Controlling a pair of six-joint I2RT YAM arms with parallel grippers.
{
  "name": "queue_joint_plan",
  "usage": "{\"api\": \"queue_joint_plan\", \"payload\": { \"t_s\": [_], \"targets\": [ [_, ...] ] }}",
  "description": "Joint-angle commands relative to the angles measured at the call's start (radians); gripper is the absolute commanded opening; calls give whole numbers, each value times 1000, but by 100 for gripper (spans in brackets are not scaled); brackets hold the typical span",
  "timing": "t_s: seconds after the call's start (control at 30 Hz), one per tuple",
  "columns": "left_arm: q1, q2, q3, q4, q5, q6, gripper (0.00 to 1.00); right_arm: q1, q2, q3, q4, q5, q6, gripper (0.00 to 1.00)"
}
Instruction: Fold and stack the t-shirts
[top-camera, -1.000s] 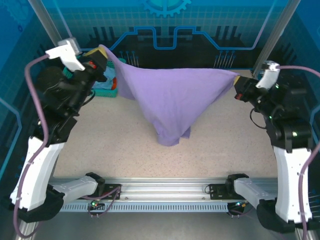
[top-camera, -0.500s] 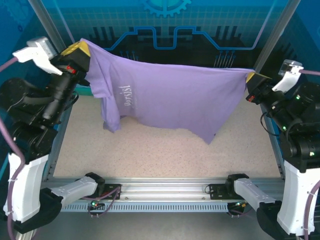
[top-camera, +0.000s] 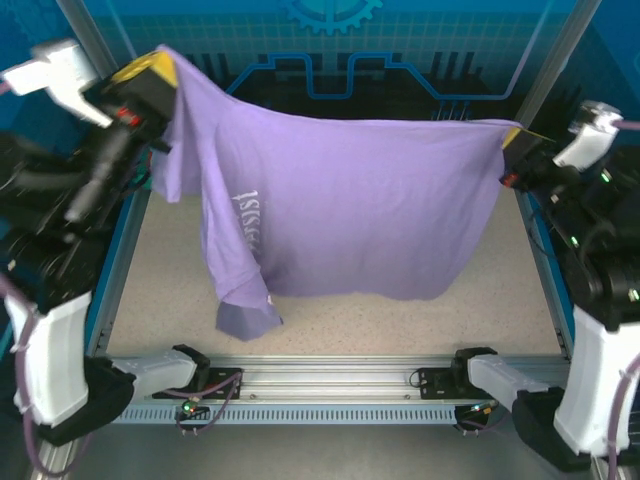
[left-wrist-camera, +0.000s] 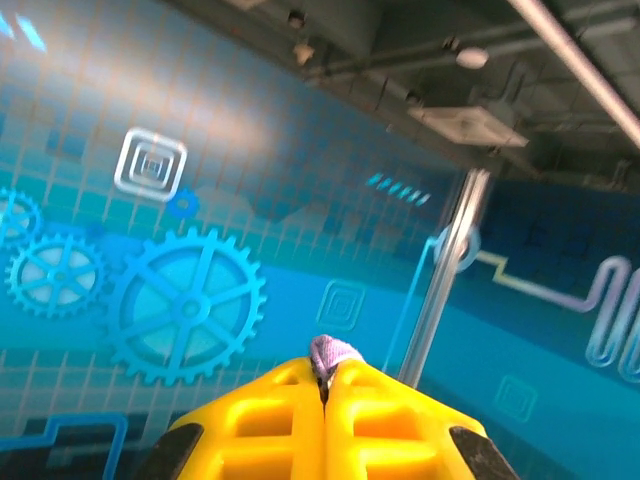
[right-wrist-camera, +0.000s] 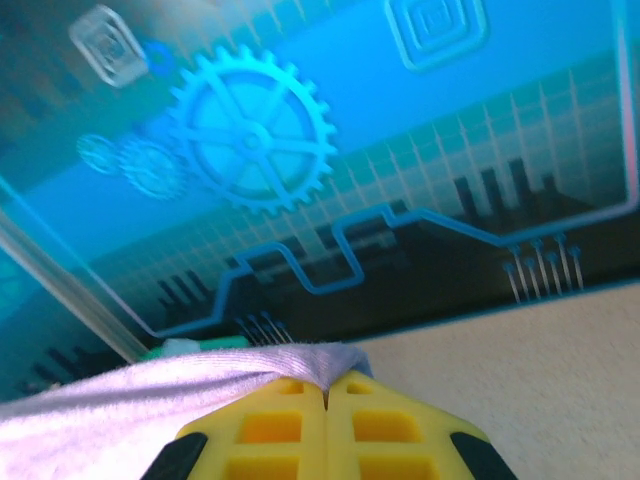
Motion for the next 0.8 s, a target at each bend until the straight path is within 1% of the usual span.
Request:
{"api": "queue_joint_plan", "payload": {
  "t_s": [0.0,0.07,0.13,0.17,0.23,0.27,0.3,0.33,0.37,0.4,0.43,0.47,0.53,0.57,0.6,0.63,0.7,0.73,0.77],
  "targets": [
    [90,175,10,-66,67,-56,0,-2,148,-40,-69,107,-42,0],
    [175,293,20,-66,159,-126,0,8,236,-55,-77,178,-51,0],
    [208,455,77,-80,207,-145,0,13,326,-78,-48,229,-64,0],
    [208,564,158,-116,228,-130,0,14,380,-78,-39,268,-67,0],
    [210,810,406,-212,236,-122,1,15,494,-69,-17,334,-68,0],
    [211,947,570,-283,207,-117,7,12,554,-61,-2,368,-61,0],
    [214,1082,732,-337,162,-116,15,7,625,-41,3,388,-55,0],
    [220,1140,760,-328,100,-122,18,-2,686,-18,7,389,-50,0],
    [226,1145,683,-273,1,-134,32,-16,767,27,-10,393,-33,0],
    [231,1145,615,-234,-95,-137,57,-36,852,94,-48,373,-15,0],
    [231,1150,597,-232,-146,-128,66,-50,915,153,-78,349,-8,0],
    [230,1157,611,-260,-161,-127,70,-63,985,231,-126,318,-3,13],
    [217,1143,605,-305,-157,-134,77,-71,1050,352,-197,308,-11,48],
    [204,1127,593,-320,-157,-119,79,-68,1039,365,-201,315,-14,59],
    [193,1110,578,-341,-163,-108,81,-68,1013,355,-195,318,-11,73],
    [183,1089,558,-379,-178,-107,84,-69,967,312,-174,310,-5,84],
    [164,1030,487,-464,-194,-143,85,-69,849,178,-111,262,8,87],
    [152,982,410,-481,-194,-157,84,-63,773,79,-61,237,10,87],
    [137,928,303,-479,-210,-178,82,-56,690,-38,-9,217,15,86]
  ]
}}
